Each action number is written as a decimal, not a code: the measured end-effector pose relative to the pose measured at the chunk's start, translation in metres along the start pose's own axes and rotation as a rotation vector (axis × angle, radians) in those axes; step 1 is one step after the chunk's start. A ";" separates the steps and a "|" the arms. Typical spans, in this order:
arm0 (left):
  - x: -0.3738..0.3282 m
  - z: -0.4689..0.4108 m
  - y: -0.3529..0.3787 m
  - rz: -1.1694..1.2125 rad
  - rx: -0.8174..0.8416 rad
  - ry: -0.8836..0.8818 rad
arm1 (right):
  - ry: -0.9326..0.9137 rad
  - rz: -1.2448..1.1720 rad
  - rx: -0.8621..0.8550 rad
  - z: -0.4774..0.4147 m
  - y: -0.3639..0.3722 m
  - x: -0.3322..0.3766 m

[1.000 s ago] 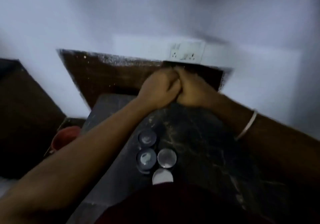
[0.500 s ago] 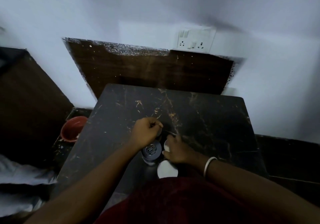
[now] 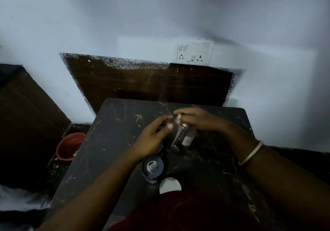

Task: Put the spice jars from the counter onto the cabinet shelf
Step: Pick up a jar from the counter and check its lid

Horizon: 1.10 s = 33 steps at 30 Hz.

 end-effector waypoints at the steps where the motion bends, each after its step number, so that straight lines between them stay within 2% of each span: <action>1: -0.017 -0.001 0.002 0.064 0.054 0.016 | -0.037 -0.026 -0.004 0.008 -0.009 0.017; 3: -0.049 -0.001 0.006 0.158 0.098 0.054 | -0.098 -0.062 -0.085 0.026 -0.023 0.048; 7: -0.094 0.008 0.009 0.426 -0.009 0.104 | -0.195 -0.134 -0.197 0.067 -0.034 0.084; 9: -0.103 0.011 0.011 0.575 -0.023 0.097 | -0.294 -0.231 -0.269 0.086 -0.035 0.089; 14: -0.123 0.018 0.023 0.780 0.025 0.077 | -0.522 -0.413 -0.521 0.110 -0.021 0.088; 21: -0.139 0.020 0.040 0.775 0.017 0.054 | -0.619 -0.479 -0.664 0.123 -0.009 0.095; 33: -0.150 0.025 0.045 0.820 -0.005 0.009 | -0.616 -0.503 -0.690 0.129 -0.015 0.104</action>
Point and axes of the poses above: each hand's wrist, its own z-axis away from the middle knuckle, its own y-axis out of the palm, x = y × z, the point moved 2 cm from there along -z, towards the middle knuckle, and after that the axes turned 1 degree about -x, right-handed, at the moved point
